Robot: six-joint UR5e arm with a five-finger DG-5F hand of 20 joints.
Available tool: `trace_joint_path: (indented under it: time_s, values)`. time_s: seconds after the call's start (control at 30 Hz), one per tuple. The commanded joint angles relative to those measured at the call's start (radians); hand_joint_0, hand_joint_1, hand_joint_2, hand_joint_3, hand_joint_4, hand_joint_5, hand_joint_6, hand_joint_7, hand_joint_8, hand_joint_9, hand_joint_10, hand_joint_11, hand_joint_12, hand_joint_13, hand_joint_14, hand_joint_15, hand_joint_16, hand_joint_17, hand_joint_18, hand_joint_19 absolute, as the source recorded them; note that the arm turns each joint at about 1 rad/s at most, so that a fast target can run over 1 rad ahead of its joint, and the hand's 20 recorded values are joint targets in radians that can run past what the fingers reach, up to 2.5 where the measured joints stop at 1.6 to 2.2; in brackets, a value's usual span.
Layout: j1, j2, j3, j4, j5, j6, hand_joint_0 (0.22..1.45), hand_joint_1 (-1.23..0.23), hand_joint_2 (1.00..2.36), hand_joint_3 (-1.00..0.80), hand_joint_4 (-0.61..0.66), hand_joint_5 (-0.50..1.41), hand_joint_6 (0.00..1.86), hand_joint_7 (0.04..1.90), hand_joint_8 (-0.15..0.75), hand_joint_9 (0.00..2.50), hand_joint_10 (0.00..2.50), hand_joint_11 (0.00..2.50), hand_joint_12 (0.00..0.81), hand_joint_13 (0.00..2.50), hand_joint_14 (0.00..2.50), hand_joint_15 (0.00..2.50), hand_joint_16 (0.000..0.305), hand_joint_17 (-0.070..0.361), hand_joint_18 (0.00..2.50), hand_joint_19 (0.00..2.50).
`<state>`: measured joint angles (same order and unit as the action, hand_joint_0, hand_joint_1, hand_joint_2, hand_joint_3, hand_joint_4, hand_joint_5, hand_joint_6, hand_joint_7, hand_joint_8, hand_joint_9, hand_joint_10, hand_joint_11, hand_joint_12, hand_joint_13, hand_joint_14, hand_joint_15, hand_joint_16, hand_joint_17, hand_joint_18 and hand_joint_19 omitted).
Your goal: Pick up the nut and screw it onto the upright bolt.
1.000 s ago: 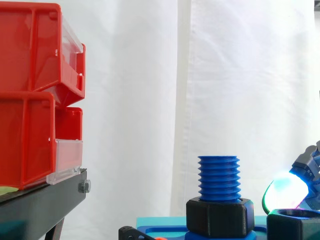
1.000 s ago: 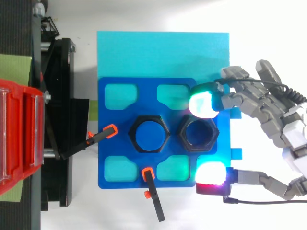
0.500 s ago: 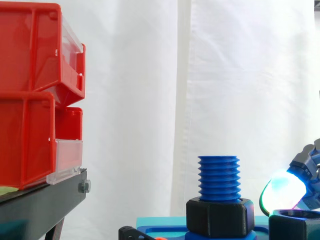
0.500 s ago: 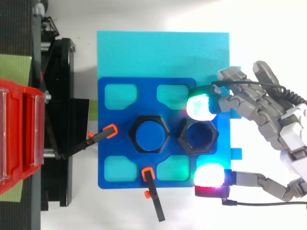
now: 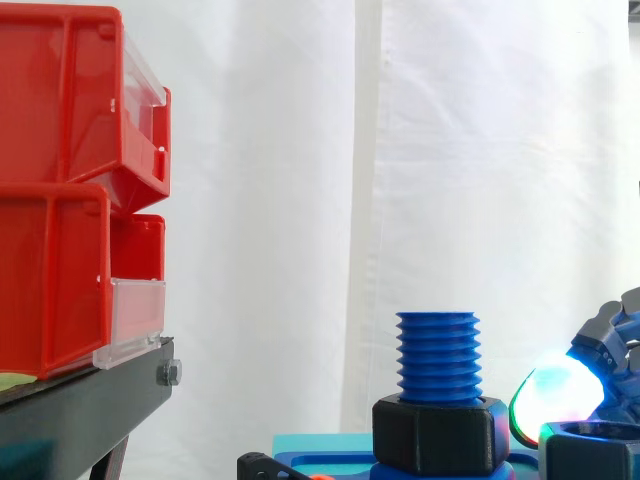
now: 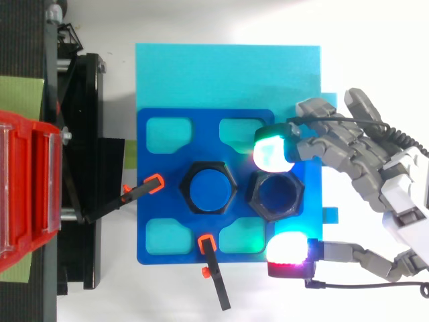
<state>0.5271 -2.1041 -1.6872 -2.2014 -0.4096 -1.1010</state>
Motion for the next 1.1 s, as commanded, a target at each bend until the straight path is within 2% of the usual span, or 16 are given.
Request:
trace_joint_path:
  time_s: [0.0, 0.4, 0.63, 1.07]
  values:
    - [-0.001, -0.001, 0.000, -0.001, -0.003, 0.003, 0.42, -0.89, 1.00, -0.50, 0.29, -0.25, 0.50, 0.83, 0.328, 0.21, 0.00, 0.00, 0.404, 0.10, 0.00, 0.00, 0.053, 0.119, 0.00, 0.00]
    - [-0.002, -0.001, 0.000, -0.003, -0.011, 0.004, 0.42, -0.89, 1.00, -0.50, 0.31, -0.24, 0.50, 0.90, 0.328, 0.23, 0.00, 0.00, 0.401, 0.12, 0.00, 0.00, 0.053, 0.118, 0.00, 0.00]
    - [-0.010, -0.001, 0.000, -0.008, -0.029, 0.006, 0.44, -0.89, 1.00, -0.50, 0.32, -0.23, 0.50, 0.94, 0.330, 0.27, 0.00, 0.00, 0.401, 0.16, 0.00, 0.00, 0.051, 0.116, 0.01, 0.00]
    - [-0.021, -0.001, 0.000, -0.027, -0.043, 0.021, 0.47, -0.89, 1.00, -0.50, 0.32, -0.22, 0.50, 1.03, 0.324, 0.31, 0.00, 0.00, 0.384, 0.21, 0.00, 0.00, 0.048, 0.108, 0.07, 0.00]
